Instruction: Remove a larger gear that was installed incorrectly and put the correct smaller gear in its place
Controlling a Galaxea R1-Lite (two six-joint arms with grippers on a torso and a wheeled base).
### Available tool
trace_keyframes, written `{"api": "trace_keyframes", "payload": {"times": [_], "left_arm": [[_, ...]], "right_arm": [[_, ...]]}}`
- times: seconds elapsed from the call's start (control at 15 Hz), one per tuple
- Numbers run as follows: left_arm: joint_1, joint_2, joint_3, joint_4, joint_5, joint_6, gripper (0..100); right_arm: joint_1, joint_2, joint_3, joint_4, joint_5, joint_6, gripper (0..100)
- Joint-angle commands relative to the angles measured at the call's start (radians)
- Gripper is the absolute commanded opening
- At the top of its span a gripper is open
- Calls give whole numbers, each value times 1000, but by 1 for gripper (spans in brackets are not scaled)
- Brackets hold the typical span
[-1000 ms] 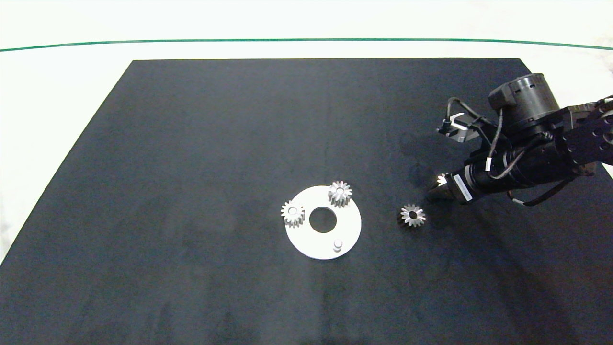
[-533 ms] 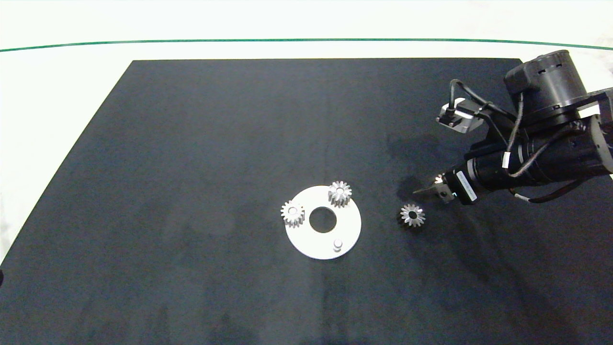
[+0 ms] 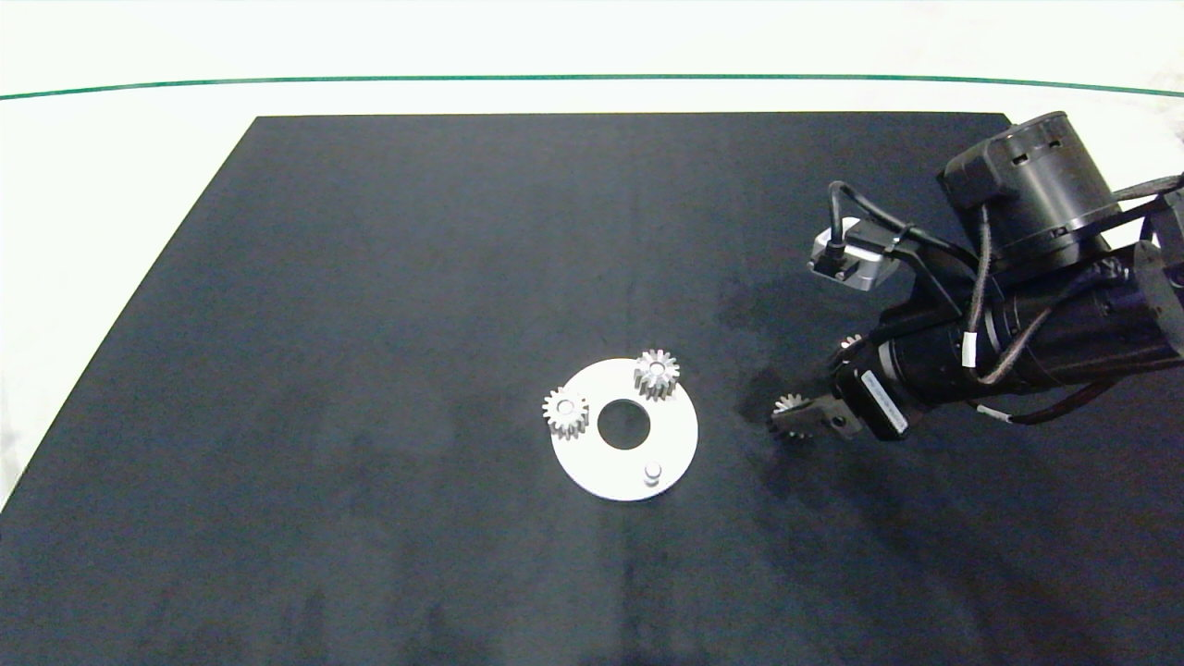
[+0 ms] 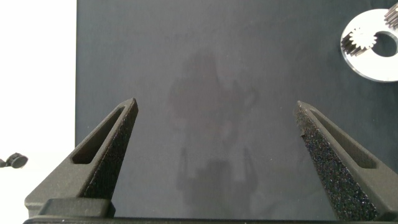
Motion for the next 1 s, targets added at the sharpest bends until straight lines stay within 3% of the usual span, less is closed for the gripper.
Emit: {"api": "trace_keyframes", "payload": {"times": [0.07,0.27,0.4,0.8,1.0], "left_arm": [[-2,-12,-5,2,0,1,100],[-3,-16,-4,2,0,1,100],[-3,-21,-2,2,0,1,100],[-5,-28,2,4,0,1,100],[-5,-30,4,4,0,1,100]], "right_arm": [[12,25,58,-7,-31,-2,100],[6,48,87,-53,-45,-2,100],[6,65,99,-80,-81,-2,100],[6,91,102,-126,-83,9,100],[6,91,104,-126,-91,7,94]]}}
